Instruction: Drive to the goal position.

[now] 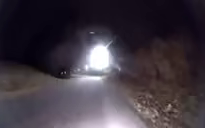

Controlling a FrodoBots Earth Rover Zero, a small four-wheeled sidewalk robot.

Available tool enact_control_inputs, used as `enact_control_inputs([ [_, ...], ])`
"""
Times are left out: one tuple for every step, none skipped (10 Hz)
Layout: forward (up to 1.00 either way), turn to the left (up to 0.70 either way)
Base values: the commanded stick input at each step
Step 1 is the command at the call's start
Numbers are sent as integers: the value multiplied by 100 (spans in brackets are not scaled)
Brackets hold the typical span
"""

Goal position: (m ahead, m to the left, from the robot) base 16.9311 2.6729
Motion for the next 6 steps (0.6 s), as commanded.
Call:
enact_control_inputs([
  [100,15],
  [100,0],
  [100,0],
  [100,0],
  [100,0],
  [100,0],
])
